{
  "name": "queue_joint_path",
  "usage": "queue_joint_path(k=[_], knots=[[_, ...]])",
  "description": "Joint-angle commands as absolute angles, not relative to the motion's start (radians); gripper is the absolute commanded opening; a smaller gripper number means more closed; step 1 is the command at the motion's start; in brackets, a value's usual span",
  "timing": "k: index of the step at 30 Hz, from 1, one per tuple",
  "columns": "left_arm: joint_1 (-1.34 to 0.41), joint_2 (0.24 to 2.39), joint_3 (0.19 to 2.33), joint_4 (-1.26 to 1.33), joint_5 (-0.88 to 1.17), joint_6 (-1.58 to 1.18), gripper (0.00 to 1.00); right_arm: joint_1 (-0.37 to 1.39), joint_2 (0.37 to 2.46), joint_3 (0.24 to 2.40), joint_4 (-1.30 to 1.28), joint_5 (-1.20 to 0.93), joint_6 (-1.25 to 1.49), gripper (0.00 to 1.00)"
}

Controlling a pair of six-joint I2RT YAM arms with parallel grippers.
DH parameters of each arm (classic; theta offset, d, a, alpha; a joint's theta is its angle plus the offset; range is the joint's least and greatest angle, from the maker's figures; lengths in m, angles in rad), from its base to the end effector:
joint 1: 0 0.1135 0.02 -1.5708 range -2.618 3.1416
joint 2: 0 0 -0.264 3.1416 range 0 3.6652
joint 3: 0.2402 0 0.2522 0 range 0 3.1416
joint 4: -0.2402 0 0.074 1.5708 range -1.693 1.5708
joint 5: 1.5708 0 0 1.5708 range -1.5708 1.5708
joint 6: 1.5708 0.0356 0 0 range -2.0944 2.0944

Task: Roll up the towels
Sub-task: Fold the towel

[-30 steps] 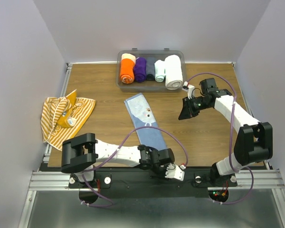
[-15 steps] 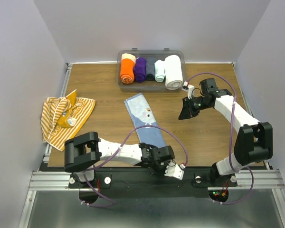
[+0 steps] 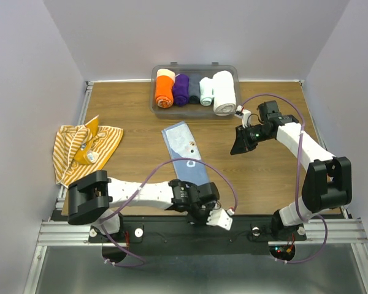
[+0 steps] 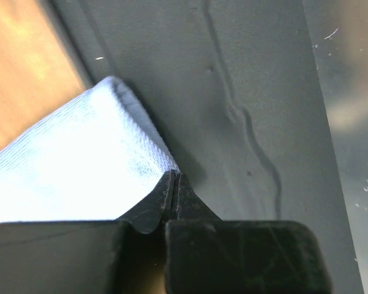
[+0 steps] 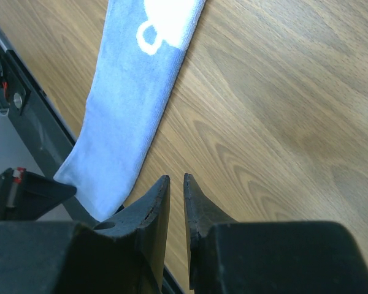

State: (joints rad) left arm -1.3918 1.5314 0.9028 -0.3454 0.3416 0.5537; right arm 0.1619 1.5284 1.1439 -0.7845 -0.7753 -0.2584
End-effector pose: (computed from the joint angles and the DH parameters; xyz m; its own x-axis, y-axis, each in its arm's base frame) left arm 0.0423 -0.3007 0.1928 0.3799 0.6831 -0.6237 0.8946 -0.4429 0.0598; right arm 0.2894 0.0725 0.2495 -0.7797 -0.3123 -0.5427 -0.6046 0.6009 0.5229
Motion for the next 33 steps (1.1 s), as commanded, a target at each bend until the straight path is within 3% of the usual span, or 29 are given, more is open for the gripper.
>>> queue_joint_path(k=[1,13,33], knots=[[-1.324,1.46,0.939,-0.393,0.417,0.568,0.0,0.153,1.531,1.16,-0.761,-0.799,-0.267,0.21],[-1.022,1.491,1.014,-0.407,0.48,0.647,0.0,0.153,1.545,1.17,-0.762,-0.792,-0.265,0.2],[-0.809,1.608,1.057,-0.345,0.486,0.727,0.0,0.155,1.575,1.189,-0.764,-0.79,-0.255,0.22]])
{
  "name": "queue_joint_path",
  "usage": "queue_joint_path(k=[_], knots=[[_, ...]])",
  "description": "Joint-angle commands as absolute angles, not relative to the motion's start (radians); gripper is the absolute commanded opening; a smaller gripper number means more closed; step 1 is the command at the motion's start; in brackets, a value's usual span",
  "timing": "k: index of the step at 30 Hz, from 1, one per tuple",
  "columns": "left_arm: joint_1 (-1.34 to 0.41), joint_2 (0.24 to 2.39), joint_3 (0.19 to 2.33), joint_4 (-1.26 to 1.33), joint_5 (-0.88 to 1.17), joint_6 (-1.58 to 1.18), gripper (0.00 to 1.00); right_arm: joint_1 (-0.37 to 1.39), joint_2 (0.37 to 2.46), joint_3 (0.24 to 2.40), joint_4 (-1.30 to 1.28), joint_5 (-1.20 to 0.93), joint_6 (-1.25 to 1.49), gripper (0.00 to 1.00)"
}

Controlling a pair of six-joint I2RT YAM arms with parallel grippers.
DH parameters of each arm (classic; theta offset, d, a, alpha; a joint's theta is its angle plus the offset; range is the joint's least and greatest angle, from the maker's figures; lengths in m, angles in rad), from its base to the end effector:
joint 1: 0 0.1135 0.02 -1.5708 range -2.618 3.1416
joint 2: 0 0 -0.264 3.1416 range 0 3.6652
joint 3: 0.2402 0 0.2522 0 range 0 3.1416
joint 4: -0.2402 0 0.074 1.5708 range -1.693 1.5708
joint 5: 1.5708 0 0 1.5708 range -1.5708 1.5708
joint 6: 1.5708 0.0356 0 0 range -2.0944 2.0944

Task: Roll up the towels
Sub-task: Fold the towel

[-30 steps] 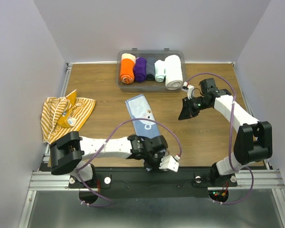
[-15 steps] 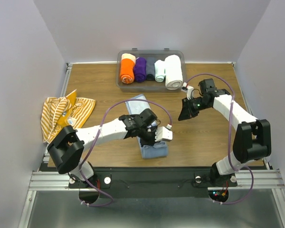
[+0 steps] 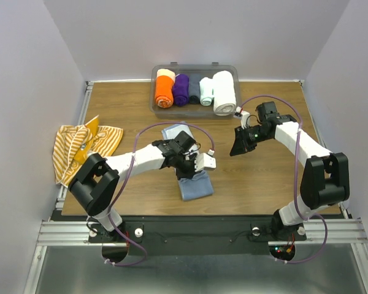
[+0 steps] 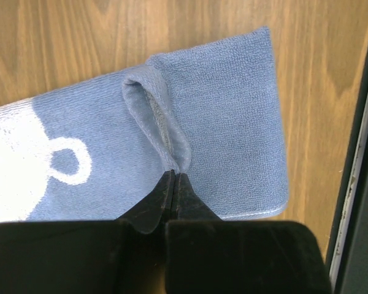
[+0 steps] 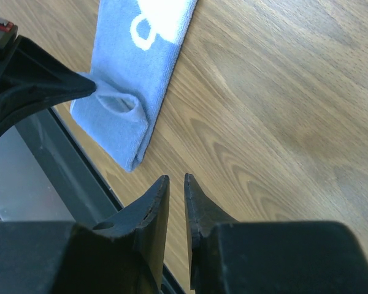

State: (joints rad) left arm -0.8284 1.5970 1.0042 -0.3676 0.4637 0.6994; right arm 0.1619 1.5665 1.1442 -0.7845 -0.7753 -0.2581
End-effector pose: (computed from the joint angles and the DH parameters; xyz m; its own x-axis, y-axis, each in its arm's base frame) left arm 0.2075 -0.2497 0.2036 0.1119 0.7297 -0.6746 0.9936 -0.0706 0.0885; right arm 0.2943 0.0733 0.2389 -0.7996 -0.3153 -0.5112 -0.5845 0.6043 0.5415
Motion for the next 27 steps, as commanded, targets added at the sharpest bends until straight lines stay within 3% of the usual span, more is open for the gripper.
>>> queue_joint_path(k=[1,27], knots=[[-0.804,1.614,1.06,-0.345,0.489,0.729,0.0,0.153,1.577,1.189,-0.764,-0.79,-0.256,0.23],[-0.779,1.574,1.019,-0.321,0.454,0.738,0.0,0.153,1.591,1.184,-0.764,-0.802,-0.259,0.24]])
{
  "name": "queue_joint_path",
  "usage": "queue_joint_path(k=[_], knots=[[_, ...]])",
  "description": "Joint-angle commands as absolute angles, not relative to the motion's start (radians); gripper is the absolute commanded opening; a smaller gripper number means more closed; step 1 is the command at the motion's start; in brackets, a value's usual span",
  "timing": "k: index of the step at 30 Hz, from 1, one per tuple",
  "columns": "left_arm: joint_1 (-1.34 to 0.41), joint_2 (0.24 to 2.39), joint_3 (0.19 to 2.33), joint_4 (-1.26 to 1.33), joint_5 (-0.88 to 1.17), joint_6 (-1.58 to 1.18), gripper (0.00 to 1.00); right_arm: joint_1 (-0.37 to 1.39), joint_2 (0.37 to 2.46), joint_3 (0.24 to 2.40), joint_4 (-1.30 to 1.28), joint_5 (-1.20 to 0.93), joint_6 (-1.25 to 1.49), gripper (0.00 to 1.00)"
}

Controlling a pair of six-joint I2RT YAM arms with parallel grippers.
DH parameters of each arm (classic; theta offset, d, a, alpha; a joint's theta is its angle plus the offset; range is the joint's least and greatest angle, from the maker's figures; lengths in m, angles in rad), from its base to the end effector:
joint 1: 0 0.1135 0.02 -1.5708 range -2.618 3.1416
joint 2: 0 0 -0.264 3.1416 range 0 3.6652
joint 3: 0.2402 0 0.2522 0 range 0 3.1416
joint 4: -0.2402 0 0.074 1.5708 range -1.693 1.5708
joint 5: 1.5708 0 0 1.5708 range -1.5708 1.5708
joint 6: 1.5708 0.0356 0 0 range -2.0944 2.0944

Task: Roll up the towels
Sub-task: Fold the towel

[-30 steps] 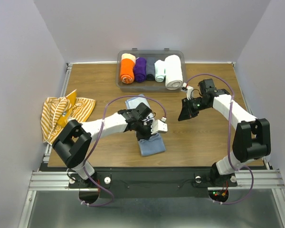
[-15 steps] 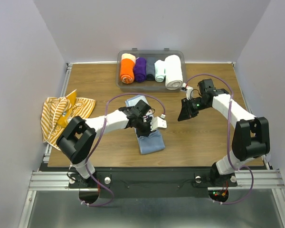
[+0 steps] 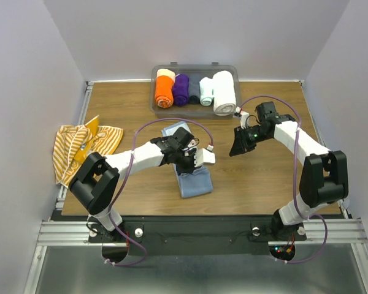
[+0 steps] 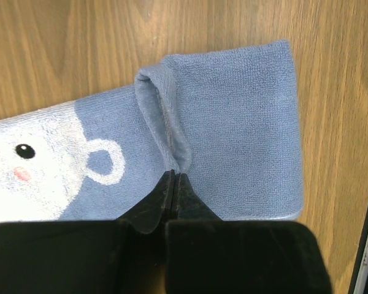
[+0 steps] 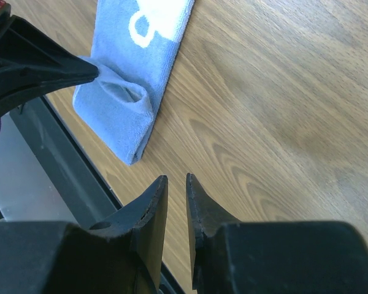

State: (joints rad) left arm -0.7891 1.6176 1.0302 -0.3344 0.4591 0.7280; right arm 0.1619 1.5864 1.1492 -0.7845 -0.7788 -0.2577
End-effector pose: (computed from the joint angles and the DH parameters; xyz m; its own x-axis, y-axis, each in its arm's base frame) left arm 0.2238 -0.2478 0.2070 0.1299 0.7158 -0.6861 0.9892 -0.0467 0.1386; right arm 0.2974 0.0739 0.2348 -0.8071 -0.3156 -0.4990 -0.5766 0.6032 0.5511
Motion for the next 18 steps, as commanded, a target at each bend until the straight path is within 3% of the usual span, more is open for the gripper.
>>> queue_joint_path(k=[1,16,18], knots=[[-0.778,1.574,1.016,-0.318,0.451,0.738,0.0,0.153,1.592,1.184,-0.764,-0.802,-0.258,0.24],[-0.742,1.603,0.994,-0.31,0.425,0.753,0.0,0.153,1.618,1.189,-0.764,-0.819,-0.261,0.24],[-0.742,1.612,1.0,-0.307,0.413,0.739,0.05,0.155,1.617,1.19,-0.765,-0.821,-0.259,0.25]])
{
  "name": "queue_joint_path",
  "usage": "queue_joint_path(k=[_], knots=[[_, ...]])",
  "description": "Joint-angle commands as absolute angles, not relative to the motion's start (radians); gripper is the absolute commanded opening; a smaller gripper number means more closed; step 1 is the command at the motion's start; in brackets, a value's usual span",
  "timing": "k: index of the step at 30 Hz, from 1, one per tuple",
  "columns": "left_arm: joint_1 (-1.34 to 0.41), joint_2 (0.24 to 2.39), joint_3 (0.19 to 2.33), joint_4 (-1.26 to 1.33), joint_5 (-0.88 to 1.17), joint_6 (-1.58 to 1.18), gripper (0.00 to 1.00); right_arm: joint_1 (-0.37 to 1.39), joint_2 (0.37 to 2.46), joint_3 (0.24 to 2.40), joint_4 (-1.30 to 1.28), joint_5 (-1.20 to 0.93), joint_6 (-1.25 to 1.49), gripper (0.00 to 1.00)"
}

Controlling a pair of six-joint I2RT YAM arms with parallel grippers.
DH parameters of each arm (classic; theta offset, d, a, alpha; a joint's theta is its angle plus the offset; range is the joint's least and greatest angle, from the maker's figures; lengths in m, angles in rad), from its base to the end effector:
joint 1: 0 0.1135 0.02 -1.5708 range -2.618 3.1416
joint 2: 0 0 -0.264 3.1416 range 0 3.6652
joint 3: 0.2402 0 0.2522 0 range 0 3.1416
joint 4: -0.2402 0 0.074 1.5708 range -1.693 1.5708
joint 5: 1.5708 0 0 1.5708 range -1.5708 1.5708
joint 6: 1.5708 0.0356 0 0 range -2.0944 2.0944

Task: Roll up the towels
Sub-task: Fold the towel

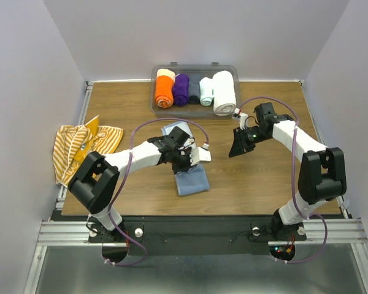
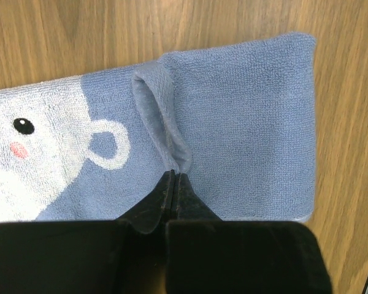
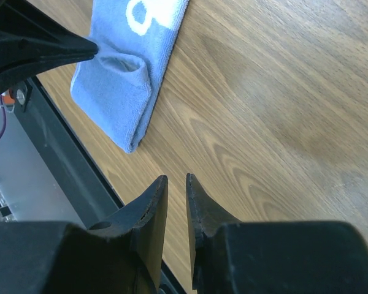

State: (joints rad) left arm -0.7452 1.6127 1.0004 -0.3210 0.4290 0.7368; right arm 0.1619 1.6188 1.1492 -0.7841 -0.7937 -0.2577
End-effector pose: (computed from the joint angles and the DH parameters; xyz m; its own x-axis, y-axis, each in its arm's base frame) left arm 0.2320 -0.2342 0.2001 0.0992 0.7399 -0.6654 0.9883 0.0045 0.1524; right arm 0.3010 0.0749 0.2258 -0.8220 -0.3153 -0.4742 -0.5604 0.5955 0.5756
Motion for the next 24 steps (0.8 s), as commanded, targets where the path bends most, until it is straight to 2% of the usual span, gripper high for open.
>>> queue_joint_path(k=[1,2,5,7,10,15,19,24], knots=[[-0.741,1.614,1.0,-0.307,0.411,0.736,0.07,0.155,1.617,1.189,-0.764,-0.821,-0.258,0.25],[-0.738,1.612,1.0,-0.308,0.41,0.729,0.16,0.155,1.617,1.19,-0.764,-0.821,-0.259,0.25],[-0.724,1.582,1.0,-0.305,0.408,0.709,0.34,0.155,1.614,1.184,-0.764,-0.824,-0.258,0.26],[-0.695,1.553,1.02,-0.319,0.431,0.672,0.4,0.153,1.614,1.177,-0.764,-0.837,-0.258,0.27],[-0.643,1.522,1.054,-0.347,0.477,0.617,0.42,0.156,1.624,1.173,-0.756,-0.868,-0.261,0.27],[-0.592,1.505,1.1,-0.293,0.443,0.47,0.44,0.161,1.646,1.177,-0.715,-0.9,-0.219,0.25],[-0.575,1.642,1.186,-0.278,0.374,0.437,0.4,0.16,1.618,1.17,-0.703,-0.887,-0.201,0.24],[-0.574,1.762,1.25,-0.247,0.347,0.433,0.4,0.153,1.579,1.181,-0.707,-0.88,-0.169,0.27]])
